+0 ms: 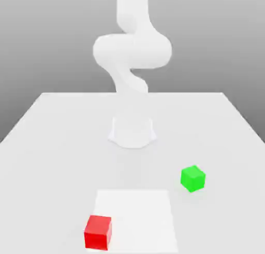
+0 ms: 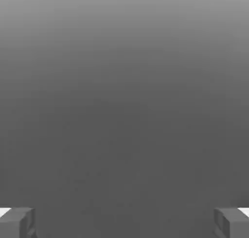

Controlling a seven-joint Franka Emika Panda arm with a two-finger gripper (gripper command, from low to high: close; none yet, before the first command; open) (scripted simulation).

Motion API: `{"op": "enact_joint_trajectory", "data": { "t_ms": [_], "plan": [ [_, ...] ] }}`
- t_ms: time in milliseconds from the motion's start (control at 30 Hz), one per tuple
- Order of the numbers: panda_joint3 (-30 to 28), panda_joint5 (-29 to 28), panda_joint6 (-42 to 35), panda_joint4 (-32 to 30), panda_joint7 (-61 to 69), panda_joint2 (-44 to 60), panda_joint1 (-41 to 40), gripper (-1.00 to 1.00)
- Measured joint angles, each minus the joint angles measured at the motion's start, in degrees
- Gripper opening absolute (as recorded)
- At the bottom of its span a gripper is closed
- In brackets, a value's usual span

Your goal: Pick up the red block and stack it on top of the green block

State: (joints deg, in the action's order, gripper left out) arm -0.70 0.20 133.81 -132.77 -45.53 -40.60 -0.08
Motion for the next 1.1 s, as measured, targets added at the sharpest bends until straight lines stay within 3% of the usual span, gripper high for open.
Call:
{"op": "enact_joint_trajectory", "data": {
  "t_ms": [800, 967, 1000, 1100],
  "plan": [
    [-4.61, 2.37, 19.5, -9.48, 3.28, 50.18, -3.23, 0.0],
    [-3.38, 4.1, 27.39, -8.51, 4.62, 60.56, -4.36, 0.0],
    [-3.12, 4.4, 28.59, -8.29, 4.85, 62.01, -4.56, -1.0],
    [-3.11, 4.38, 28.58, -8.29, 4.82, 62.01, -4.56, -1.0]
  ]
}}
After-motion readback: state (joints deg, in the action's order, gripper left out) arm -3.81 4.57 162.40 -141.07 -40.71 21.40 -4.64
